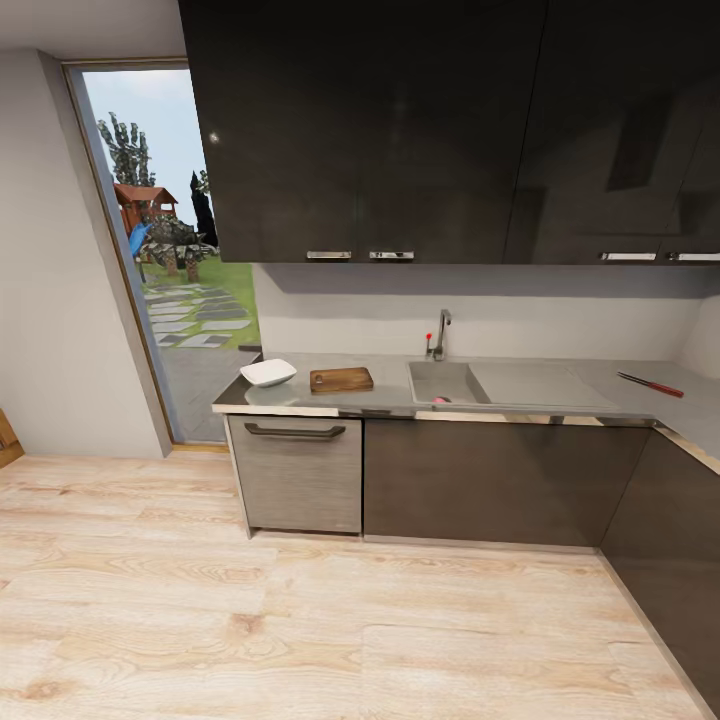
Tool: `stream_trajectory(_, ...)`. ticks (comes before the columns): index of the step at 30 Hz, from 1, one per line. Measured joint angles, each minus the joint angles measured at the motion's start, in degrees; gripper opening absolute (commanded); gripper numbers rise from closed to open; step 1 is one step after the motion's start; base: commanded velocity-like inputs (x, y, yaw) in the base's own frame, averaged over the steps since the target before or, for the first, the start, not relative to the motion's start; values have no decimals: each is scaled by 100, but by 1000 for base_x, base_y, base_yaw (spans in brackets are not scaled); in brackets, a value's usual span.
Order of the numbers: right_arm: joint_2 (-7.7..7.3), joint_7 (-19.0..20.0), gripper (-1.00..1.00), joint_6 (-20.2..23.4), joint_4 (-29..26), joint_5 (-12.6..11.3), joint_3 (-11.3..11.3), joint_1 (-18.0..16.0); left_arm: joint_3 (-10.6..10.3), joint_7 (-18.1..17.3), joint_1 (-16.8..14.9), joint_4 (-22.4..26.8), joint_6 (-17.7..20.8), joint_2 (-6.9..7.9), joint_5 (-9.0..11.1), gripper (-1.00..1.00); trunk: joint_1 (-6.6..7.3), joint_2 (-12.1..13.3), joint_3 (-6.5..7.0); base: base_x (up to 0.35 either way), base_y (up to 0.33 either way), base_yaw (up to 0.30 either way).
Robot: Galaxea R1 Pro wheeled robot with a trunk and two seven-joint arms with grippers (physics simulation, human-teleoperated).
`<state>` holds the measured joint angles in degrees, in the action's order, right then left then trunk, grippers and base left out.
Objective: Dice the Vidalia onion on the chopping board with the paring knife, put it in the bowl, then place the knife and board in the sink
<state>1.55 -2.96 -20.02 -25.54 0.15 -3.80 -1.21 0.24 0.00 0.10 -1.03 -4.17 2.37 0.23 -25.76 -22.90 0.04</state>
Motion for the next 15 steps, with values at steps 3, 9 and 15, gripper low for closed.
stream_trajectory(3, -3, 0, 100, 0, -1, 0, -4, 0, 0, 0, 0, 0, 0, 0, 1, 100, 0, 0, 0, 0, 0, 0)
stream_trajectory(9, -20, 0, 100, 0, 0, 0, -1, -1, 0, 1, 0, 0, 0, 0, 1, 100, 0, 0, 0, 0, 0, 0)
stream_trajectory(15, -27, 0, 100, 0, 0, 0, 0, -1, -1, 0, 0, 0, 0, 0, 1, 100, 0, 0, 0, 0, 0, 0)
